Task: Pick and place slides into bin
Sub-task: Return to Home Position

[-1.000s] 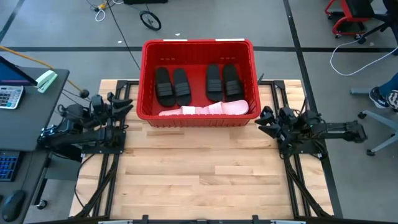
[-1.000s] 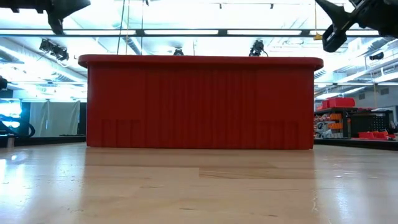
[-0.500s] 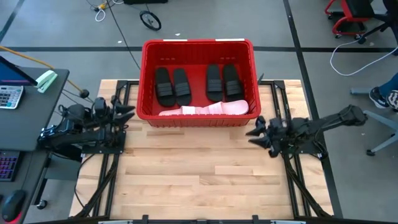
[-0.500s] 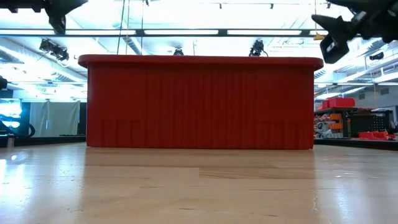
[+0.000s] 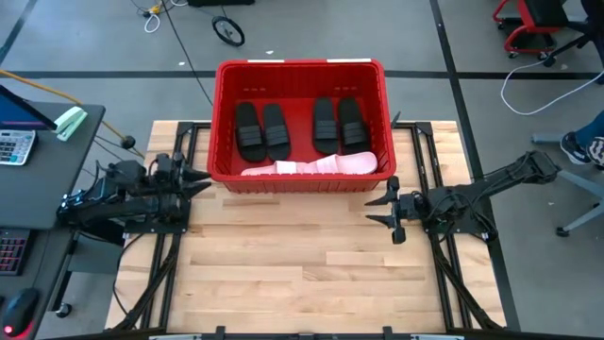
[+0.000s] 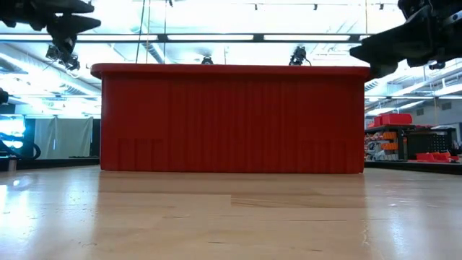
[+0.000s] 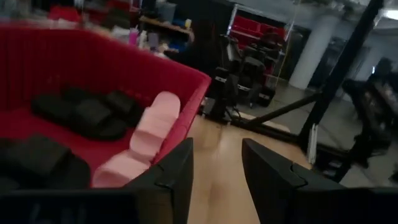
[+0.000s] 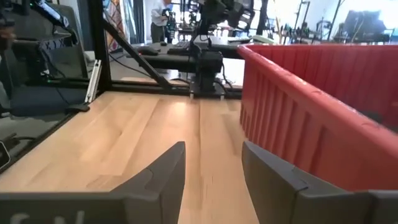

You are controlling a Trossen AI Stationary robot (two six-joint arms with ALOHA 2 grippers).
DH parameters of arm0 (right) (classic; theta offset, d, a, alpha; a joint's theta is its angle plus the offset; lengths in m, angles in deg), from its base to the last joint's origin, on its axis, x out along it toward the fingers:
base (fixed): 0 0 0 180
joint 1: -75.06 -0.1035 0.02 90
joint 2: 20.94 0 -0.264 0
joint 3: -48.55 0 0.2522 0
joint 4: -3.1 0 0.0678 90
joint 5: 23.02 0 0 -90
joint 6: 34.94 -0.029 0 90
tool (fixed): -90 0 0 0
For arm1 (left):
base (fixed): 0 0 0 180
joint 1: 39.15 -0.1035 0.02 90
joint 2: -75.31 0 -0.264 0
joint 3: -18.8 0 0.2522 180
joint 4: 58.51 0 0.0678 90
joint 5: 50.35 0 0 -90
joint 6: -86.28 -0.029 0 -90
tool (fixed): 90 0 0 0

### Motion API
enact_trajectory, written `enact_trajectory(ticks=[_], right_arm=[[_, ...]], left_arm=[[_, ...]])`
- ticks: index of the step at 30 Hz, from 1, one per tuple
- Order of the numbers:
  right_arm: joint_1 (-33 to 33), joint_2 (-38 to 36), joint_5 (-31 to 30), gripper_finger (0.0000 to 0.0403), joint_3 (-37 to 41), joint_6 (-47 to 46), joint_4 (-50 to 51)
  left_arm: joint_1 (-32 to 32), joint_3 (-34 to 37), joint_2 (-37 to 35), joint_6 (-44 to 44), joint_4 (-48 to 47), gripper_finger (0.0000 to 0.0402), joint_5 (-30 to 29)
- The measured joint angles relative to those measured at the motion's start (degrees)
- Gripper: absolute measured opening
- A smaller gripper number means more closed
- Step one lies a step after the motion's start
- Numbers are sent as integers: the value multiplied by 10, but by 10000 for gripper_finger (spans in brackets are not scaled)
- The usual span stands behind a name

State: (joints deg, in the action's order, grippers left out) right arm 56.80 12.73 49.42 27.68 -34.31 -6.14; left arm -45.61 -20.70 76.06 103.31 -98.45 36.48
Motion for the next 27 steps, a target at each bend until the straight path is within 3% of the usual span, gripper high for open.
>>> enact_trajectory(ticks=[4,18,21,27], right_arm=[[0,-2,0,164,0,-1,-2],[0,-61,7,164,0,-24,8],[0,-61,7,164,0,-33,7],[0,-61,7,164,0,-50,7]], left_arm=[[0,0,0,-97,12,147,30],[0,0,-1,-105,5,141,58],[0,5,-1,-127,64,140,69],[0,79,0,-110,194,149,162]])
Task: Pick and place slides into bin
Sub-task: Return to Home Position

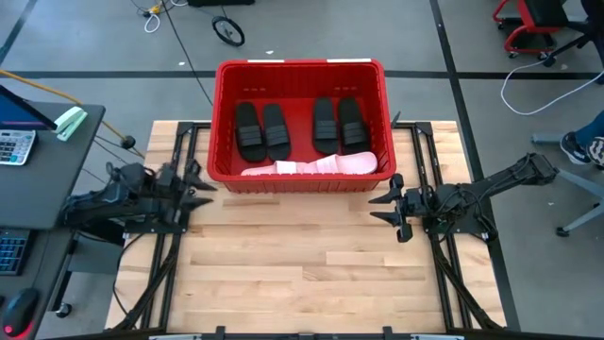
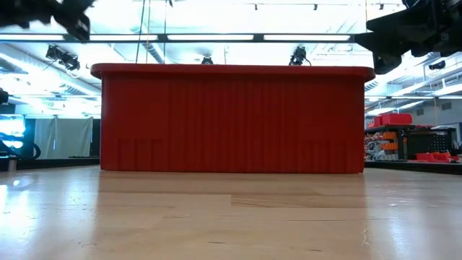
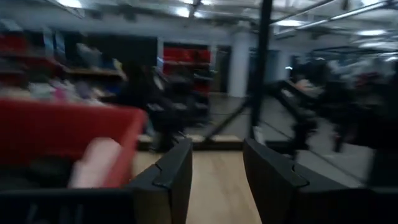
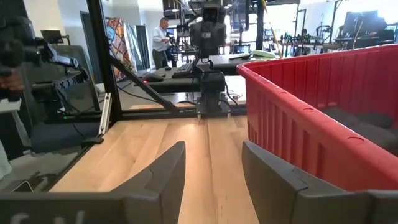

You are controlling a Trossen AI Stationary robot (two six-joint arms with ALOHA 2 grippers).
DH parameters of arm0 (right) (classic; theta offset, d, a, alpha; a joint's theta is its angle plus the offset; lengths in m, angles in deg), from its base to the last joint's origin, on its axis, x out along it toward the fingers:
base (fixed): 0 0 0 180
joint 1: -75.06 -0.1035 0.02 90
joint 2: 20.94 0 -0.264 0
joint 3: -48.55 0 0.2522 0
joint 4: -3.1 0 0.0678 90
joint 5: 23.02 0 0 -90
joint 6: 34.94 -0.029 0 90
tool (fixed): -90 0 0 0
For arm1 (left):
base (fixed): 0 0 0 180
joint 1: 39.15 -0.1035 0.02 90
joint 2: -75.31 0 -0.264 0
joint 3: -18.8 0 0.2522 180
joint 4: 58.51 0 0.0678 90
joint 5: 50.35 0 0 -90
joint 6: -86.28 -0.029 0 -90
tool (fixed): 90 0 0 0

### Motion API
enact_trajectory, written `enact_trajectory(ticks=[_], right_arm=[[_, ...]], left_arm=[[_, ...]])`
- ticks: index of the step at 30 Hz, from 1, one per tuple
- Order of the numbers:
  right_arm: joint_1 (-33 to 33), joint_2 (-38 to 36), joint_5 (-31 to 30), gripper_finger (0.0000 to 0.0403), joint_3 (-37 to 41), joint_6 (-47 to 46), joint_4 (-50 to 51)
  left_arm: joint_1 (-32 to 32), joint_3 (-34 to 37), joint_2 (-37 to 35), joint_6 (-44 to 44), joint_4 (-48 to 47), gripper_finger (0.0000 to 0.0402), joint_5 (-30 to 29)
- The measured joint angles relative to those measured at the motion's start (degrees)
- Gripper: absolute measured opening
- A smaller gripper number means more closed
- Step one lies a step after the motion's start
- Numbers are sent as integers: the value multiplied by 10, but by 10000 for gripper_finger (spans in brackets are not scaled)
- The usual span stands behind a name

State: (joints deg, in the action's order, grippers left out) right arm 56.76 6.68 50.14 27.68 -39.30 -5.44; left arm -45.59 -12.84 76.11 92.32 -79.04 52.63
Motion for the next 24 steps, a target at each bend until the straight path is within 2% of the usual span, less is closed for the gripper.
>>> enact_trajectory(ticks=[4,8,15,24], right_arm=[[0,0,0,164,0,0,0],[0,0,0,164,0,-6,0],[0,0,0,164,0,-6,0],[0,0,0,164,0,-6,0]], left_arm=[[2,73,2,36,88,153,46],[8,126,1,36,143,149,49],[10,144,0,15,149,140,55],[9,143,2,-90,135,150,40]])
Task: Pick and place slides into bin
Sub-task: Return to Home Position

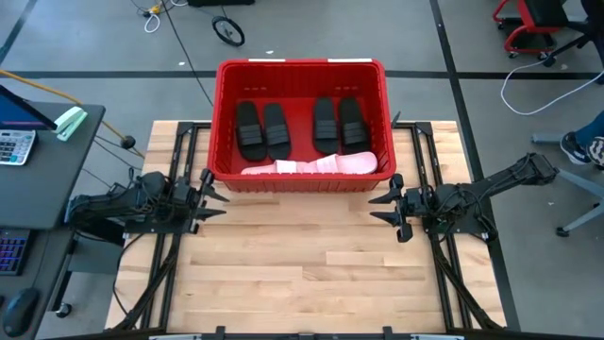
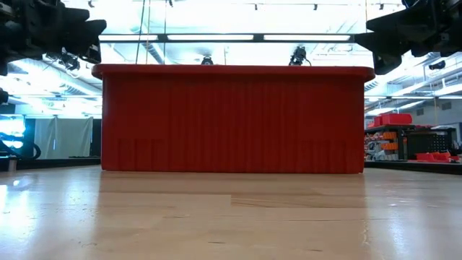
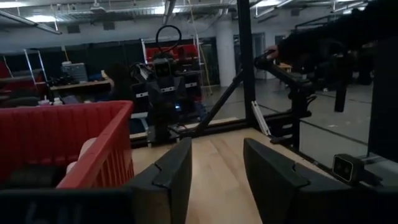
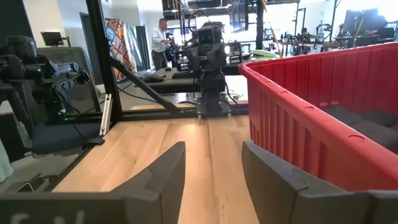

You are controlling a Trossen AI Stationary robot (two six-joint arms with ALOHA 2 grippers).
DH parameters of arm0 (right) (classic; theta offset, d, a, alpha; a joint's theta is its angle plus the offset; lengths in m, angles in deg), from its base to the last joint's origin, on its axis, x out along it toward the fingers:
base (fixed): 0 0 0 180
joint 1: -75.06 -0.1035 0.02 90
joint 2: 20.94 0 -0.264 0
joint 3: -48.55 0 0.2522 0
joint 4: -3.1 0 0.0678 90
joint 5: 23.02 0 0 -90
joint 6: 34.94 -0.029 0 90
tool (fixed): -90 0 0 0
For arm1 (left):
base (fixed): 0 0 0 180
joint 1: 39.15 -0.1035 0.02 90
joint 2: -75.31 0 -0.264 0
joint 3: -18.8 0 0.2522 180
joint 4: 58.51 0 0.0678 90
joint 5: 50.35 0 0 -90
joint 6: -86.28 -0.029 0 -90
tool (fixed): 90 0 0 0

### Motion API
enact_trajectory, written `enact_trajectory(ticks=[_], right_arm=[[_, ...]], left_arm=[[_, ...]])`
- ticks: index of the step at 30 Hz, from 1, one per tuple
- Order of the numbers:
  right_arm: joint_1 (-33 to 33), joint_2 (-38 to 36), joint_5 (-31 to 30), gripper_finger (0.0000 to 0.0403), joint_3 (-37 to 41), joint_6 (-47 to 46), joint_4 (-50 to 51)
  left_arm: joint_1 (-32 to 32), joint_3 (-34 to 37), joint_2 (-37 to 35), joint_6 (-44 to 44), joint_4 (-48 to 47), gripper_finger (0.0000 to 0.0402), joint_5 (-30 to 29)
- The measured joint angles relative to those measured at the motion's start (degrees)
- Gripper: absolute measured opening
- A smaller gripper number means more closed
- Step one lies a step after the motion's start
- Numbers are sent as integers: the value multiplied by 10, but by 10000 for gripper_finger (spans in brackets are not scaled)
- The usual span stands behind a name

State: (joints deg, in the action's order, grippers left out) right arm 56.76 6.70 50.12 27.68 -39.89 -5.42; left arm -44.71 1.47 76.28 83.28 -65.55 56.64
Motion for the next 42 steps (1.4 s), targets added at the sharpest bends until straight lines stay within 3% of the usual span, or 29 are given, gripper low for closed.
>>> enact_trajectory(ticks=[8,18,31,42], right_arm=[[0,-6,0,164,0,0,1],[0,-65,0,164,0,0,0],[0,-95,0,164,0,0,0],[0,-136,0,164,0,0,0]], left_arm=[[0,-1,2,-4,4,149,2],[3,2,-7,-5,2,142,4],[150,2,-6,-6,-2,148,6],[159,8,-7,-6,8,144,6]])
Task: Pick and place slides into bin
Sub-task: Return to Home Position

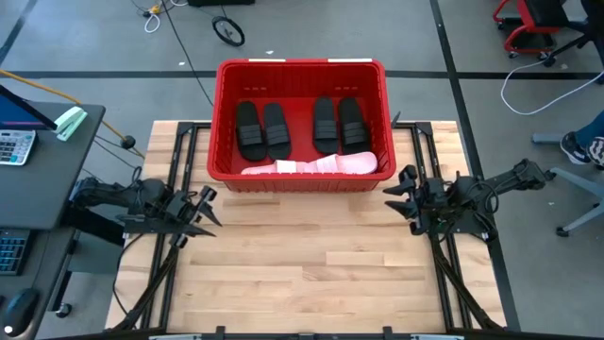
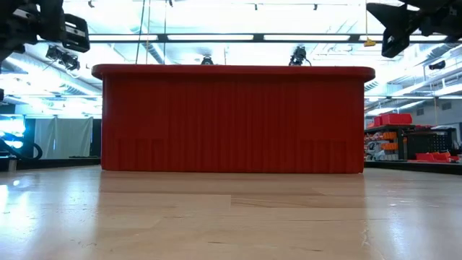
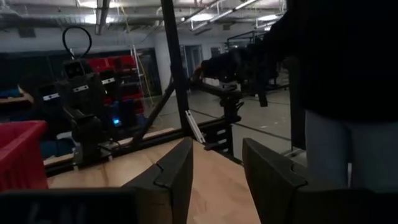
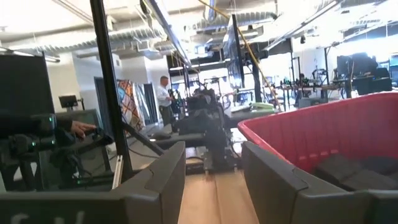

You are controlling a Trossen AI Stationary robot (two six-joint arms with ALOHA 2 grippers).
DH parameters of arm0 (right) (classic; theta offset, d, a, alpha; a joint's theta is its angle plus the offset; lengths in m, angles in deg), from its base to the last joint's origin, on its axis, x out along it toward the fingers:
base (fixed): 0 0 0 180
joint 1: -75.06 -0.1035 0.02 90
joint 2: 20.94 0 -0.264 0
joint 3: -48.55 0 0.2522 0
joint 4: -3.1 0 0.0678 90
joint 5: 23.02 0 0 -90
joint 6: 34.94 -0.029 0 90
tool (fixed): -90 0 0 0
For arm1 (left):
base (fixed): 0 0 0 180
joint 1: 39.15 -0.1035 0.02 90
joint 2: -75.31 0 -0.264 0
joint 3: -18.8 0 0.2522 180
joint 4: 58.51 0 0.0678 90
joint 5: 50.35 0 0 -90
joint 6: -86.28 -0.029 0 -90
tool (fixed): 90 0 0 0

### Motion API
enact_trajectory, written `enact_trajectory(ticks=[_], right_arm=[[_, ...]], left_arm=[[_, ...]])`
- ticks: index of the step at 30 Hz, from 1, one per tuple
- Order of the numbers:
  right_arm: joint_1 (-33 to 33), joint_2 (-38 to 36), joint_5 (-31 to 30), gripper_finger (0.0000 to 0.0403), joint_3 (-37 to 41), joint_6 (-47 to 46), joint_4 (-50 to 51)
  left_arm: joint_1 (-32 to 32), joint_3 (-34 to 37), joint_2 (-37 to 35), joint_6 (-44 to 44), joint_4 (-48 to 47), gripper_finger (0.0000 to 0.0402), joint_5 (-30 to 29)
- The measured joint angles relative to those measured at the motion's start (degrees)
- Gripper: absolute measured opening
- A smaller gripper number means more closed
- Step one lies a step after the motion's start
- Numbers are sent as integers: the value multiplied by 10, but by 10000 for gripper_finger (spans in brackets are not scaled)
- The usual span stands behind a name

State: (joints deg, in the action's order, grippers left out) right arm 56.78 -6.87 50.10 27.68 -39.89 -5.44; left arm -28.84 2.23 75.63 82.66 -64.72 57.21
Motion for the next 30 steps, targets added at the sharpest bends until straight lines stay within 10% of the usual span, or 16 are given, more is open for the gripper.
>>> enact_trajectory(ticks=[30], right_arm=[[-3,-127,0,164,65,0,178]], left_arm=[[-2,24,15,0,-10,153,-1]])
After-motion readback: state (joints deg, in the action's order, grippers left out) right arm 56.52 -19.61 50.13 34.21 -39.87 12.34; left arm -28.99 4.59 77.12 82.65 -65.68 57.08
